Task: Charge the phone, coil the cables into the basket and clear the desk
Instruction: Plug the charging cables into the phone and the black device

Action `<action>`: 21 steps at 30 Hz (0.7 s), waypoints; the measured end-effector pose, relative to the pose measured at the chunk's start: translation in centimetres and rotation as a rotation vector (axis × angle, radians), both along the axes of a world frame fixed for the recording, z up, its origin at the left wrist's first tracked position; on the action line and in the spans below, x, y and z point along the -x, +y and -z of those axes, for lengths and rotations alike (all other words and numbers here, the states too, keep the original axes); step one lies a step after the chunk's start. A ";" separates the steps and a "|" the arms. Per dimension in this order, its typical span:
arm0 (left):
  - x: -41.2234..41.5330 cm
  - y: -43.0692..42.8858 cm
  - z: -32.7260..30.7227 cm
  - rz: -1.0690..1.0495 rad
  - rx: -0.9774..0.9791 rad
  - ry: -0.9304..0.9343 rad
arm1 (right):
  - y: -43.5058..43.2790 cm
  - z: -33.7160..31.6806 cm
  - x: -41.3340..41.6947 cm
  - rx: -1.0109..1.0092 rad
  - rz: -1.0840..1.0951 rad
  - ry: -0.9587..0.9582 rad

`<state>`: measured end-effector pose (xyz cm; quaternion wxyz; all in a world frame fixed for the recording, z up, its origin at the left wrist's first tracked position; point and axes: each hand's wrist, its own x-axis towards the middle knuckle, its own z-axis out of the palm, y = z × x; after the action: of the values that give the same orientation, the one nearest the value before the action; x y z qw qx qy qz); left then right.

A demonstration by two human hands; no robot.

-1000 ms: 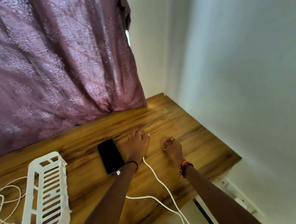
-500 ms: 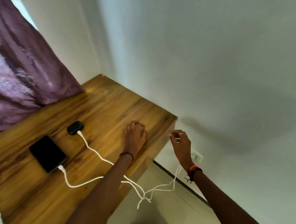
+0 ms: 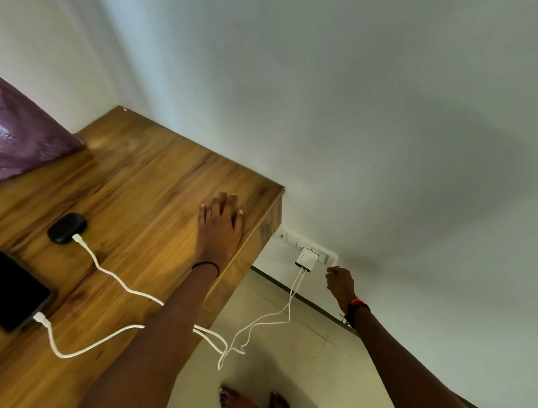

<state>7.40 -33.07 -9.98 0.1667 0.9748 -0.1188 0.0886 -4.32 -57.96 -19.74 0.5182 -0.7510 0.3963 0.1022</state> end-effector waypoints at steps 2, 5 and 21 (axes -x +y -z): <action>0.0 0.0 0.1 -0.005 -0.003 -0.003 | 0.2 0.2 -0.5 -0.348 0.255 -0.001; -0.1 0.1 0.4 -0.010 0.001 -0.011 | 0.4 0.6 -1.6 -0.526 0.472 -0.014; 0.0 0.0 0.2 -0.032 0.005 0.003 | 0.8 2.0 -4.6 -0.757 0.597 -0.091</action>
<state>7.36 -33.10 -10.22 0.1680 0.9763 -0.1029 0.0901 0.28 -57.19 -21.69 0.7786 -0.3669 0.5064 0.0528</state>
